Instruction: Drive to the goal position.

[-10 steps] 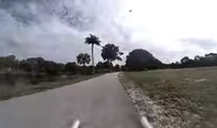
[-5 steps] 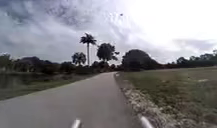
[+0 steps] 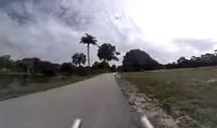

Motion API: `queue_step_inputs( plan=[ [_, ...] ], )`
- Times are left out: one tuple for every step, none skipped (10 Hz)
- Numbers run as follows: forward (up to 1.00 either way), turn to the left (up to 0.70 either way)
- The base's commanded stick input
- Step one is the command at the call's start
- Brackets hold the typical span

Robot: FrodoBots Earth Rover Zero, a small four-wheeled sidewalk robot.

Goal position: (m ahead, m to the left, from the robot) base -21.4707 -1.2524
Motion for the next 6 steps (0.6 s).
queue_step_inputs(
  plan=[
    [0.69,0.12],
    [0.69,0.30],
    [0.69,0.33],
    [0.69,0.12],
    [0.69,0.03],
    [0.69,0.04]
  ],
)
